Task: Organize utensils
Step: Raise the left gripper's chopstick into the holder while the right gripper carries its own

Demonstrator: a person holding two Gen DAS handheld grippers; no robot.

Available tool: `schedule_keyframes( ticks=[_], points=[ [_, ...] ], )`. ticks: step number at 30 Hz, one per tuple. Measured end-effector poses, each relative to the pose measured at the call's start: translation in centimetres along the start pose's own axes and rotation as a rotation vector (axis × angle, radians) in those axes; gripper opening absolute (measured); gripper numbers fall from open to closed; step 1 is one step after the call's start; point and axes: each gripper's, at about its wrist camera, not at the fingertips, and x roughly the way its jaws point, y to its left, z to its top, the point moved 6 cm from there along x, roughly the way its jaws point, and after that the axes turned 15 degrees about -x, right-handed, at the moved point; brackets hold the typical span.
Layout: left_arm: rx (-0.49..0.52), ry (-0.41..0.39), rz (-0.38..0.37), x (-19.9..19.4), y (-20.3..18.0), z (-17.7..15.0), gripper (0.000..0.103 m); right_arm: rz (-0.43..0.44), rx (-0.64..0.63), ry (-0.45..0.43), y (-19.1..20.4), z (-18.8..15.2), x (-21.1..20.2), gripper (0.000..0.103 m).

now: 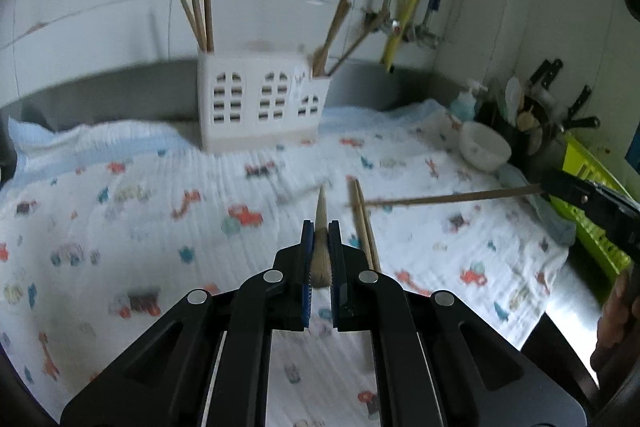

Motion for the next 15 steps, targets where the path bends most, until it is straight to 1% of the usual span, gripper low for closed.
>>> schedule_keyframes(
  ticks=[2,8,15],
  points=[
    [-0.003,-0.009,-0.013,-0.2,-0.1,1.1,0.005,0.011,-0.011,-0.010,-0.3,1.2,0.1,0.006],
    [0.016,-0.036,-0.016,-0.6,-0.2,4.7,0.005,0.046,-0.056,-0.034,-1.8,6.1,1.0,0.006],
    [0.056,-0.068,-0.011,-0.7,-0.9,9.2,0.005,0.054,-0.105,-0.060,-3.4,12.0,2.5,0.006]
  ],
)
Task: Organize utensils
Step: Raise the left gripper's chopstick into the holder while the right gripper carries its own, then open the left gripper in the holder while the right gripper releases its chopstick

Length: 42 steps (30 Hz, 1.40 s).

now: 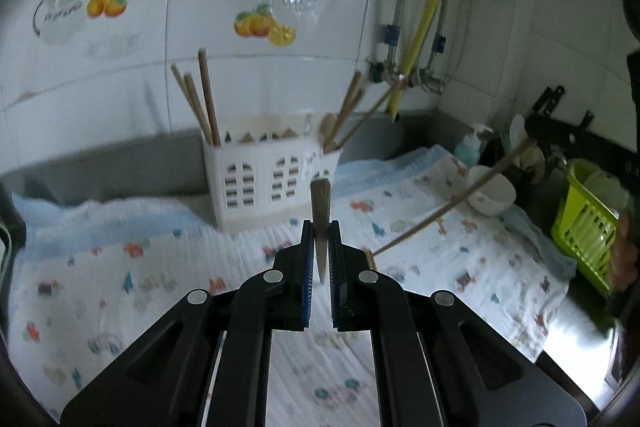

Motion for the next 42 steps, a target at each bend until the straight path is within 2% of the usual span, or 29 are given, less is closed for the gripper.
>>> schedule_keyframes(
  ticks=[9,15,20,23,26,35,38,42],
  points=[
    [0.028,-0.044,0.002,0.4,-0.5,5.9,0.005,-0.027,-0.040,-0.034,-3.1,6.8,2.6,0.006],
    [0.049,-0.160,0.011,-1.0,-1.5,11.5,0.005,-0.049,-0.045,-0.046,-4.9,9.7,4.9,0.006],
    [0.052,-0.270,0.041,-1.6,-1.6,16.2,0.005,-0.053,-0.047,-0.035,-5.9,10.5,7.6,0.006],
    [0.051,-0.298,0.063,-1.0,-1.3,17.8,0.005,-0.040,-0.040,-0.023,-6.4,10.6,9.3,0.006],
    [0.047,-0.307,0.091,0.4,-0.7,18.5,0.005,-0.028,-0.040,0.000,-6.4,10.3,11.0,0.006],
    [0.009,-0.212,0.139,5.3,2.0,16.8,0.006,0.003,-0.052,0.069,-5.3,8.2,14.7,0.007],
    [-0.001,-0.187,0.137,5.8,2.5,16.3,0.006,0.007,-0.045,0.074,-5.3,7.8,14.9,0.007],
    [-0.011,-0.191,0.127,5.4,2.6,16.2,0.008,-0.001,-0.042,0.069,-5.6,7.8,14.3,0.013]
  ],
)
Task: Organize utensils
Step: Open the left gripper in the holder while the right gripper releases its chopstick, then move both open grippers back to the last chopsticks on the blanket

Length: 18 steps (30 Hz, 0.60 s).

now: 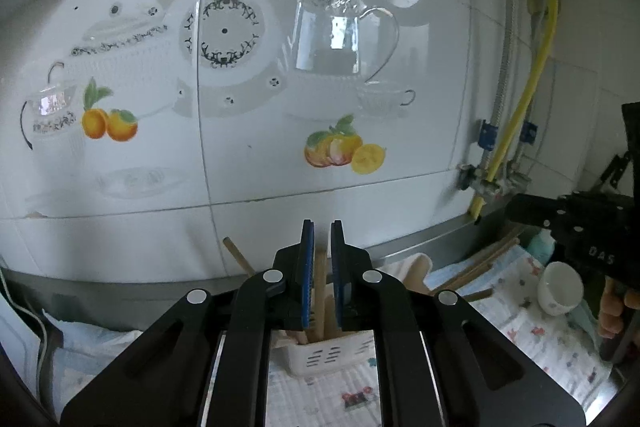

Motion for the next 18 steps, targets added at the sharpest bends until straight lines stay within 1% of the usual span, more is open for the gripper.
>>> schedule_keyframes(
  ticks=[1,2,3,8,9,10,13,16,18],
  points=[
    [-0.001,-0.004,-0.001,-0.3,-0.1,0.0,0.008,-0.002,-0.001,-0.002,0.0,0.0,-0.3,0.014],
    [0.000,-0.006,-0.006,-0.6,-0.3,0.0,0.009,-0.003,-0.001,-0.006,0.0,0.1,-0.8,0.019],
    [0.000,-0.005,-0.008,-0.9,-0.3,0.0,0.009,-0.008,-0.001,-0.010,0.0,0.1,-1.2,0.020],
    [0.006,-0.019,-0.028,-4.6,-0.9,-0.6,0.009,0.000,-0.004,-0.033,0.8,-0.2,-5.0,0.021],
    [0.009,-0.018,-0.034,-5.4,-1.1,-1.0,0.010,0.010,0.003,-0.037,1.1,-0.4,-5.8,0.021],
    [0.013,-0.015,-0.038,-6.1,-1.2,-1.3,0.013,0.028,0.010,-0.039,1.5,-0.9,-6.7,0.021],
    [0.027,-0.007,-0.053,-8.8,-1.4,-3.2,0.019,0.070,0.025,-0.056,3.0,-2.3,-9.7,0.023],
    [0.043,0.019,-0.058,-11.0,-1.3,-5.6,0.019,0.095,0.023,-0.068,4.6,-3.9,-12.6,0.023],
    [0.044,0.043,-0.076,-12.0,-1.3,-7.4,0.019,0.107,0.011,-0.064,5.9,-5.3,-14.3,0.023]
  ],
)
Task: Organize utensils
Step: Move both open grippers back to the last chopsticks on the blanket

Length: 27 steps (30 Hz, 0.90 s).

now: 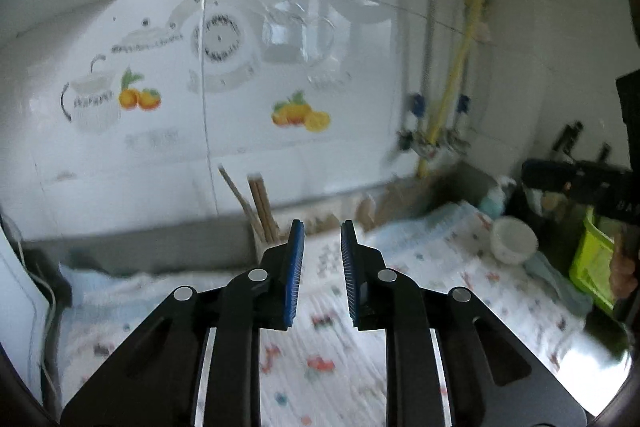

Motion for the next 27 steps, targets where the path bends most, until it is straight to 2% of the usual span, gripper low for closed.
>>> schedule_keyframes(
  ticks=[7,13,17,20,27],
  points=[
    [-0.034,0.139,-0.046,-1.3,-0.2,-9.1,0.019,0.016,0.008,0.031,3.5,-5.7,-3.4,0.026],
    [-0.070,0.297,-0.079,0.2,-0.7,-17.2,0.019,0.001,0.076,0.061,4.9,-11.5,-4.0,0.027],
    [-0.077,0.385,-0.094,1.5,-1.4,-21.4,0.019,-0.005,0.130,0.083,5.4,-14.8,-4.0,0.027],
    [-0.069,0.426,-0.108,2.3,-2.1,-23.3,0.019,-0.017,0.152,0.103,5.6,-16.6,-3.8,0.027],
    [-0.042,0.483,-0.080,4.6,-2.7,-26.0,0.018,-0.031,0.177,0.139,6.6,-19.4,-3.0,0.028]
  ],
)
